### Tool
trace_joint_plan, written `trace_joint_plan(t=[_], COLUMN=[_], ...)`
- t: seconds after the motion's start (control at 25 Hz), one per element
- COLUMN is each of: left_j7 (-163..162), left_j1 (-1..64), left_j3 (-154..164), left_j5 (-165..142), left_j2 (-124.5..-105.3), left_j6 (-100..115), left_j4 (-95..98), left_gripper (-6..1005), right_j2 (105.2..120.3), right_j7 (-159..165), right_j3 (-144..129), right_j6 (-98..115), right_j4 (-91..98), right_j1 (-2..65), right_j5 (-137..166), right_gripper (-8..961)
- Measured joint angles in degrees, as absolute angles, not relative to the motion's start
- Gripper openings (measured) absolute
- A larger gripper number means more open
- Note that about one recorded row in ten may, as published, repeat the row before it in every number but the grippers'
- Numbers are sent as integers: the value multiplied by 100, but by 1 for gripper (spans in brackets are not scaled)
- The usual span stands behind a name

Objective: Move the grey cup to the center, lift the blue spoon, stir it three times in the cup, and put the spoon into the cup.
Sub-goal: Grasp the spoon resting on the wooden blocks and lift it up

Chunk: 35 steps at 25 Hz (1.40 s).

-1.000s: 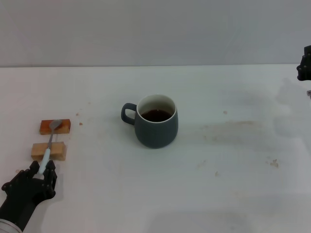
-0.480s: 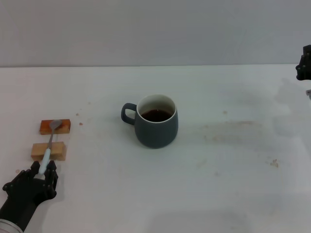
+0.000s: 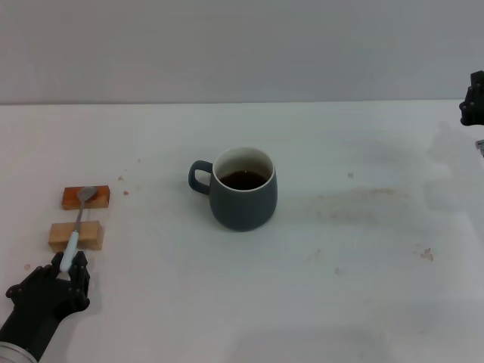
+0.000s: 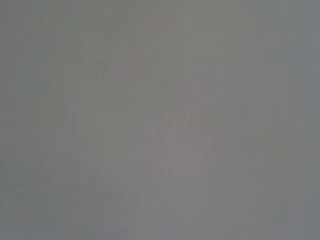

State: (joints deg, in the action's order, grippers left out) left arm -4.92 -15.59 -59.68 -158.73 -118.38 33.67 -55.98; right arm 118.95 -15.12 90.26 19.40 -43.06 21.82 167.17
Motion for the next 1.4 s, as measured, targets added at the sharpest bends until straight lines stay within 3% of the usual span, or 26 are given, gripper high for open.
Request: trace_joint_plan(t=[1.4], left_j7=[-492], left_j1=[-1532], left_j3=[-5987], left_j5=[-15873], left_j2=[-11834], left_j6=[3413], left_j4=[-5593], left_gripper=[267], right_j2=[11891], right_j7=[-1512], right_j3=[9016], right_j6=[1942], right_j4=[-4316], right_j1=[2188], right_j5=[16716], right_gripper=[-1])
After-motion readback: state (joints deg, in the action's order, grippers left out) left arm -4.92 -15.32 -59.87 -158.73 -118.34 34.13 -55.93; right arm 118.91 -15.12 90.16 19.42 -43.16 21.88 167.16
